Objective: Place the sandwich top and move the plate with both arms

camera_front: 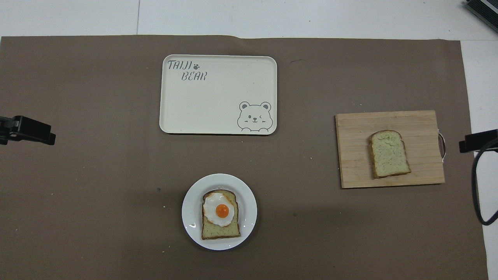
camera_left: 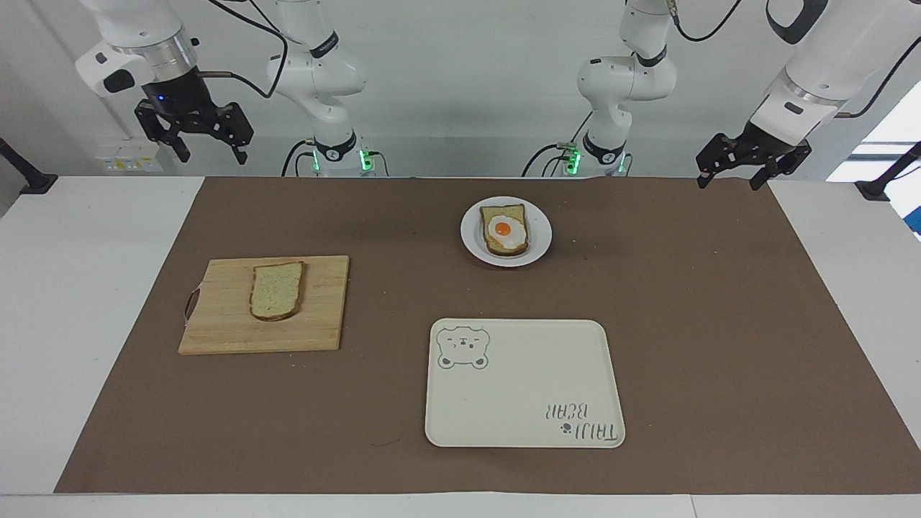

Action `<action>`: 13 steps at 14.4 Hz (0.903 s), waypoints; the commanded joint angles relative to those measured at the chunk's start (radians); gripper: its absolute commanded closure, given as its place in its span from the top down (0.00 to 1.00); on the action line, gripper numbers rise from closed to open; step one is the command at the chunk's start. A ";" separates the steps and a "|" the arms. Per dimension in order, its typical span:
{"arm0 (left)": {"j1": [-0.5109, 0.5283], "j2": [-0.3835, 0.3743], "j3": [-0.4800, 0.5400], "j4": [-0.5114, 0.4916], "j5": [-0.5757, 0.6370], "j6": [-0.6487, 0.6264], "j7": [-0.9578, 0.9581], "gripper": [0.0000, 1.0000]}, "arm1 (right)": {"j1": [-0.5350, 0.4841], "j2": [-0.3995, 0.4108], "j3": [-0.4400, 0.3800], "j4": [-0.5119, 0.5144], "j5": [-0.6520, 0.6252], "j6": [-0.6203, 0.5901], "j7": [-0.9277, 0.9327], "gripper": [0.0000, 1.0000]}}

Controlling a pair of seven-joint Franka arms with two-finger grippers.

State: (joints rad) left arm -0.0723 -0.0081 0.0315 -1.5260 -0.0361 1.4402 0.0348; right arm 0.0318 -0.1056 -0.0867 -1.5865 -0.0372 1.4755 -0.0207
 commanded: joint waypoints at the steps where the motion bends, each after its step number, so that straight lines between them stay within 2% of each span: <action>1: -0.003 -0.003 0.002 -0.006 0.010 0.006 -0.010 1.00 | -0.004 -0.025 0.004 -0.033 -0.007 0.026 -0.013 1.00; 13: -0.003 -0.003 0.002 -0.006 0.010 0.008 -0.009 1.00 | -0.004 -0.023 0.004 -0.039 -0.007 0.028 -0.022 1.00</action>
State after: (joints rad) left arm -0.0723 -0.0081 0.0315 -1.5260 -0.0361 1.4402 0.0348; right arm 0.0318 -0.1058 -0.0867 -1.5891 -0.0372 1.4755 -0.0208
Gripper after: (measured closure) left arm 0.000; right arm 0.000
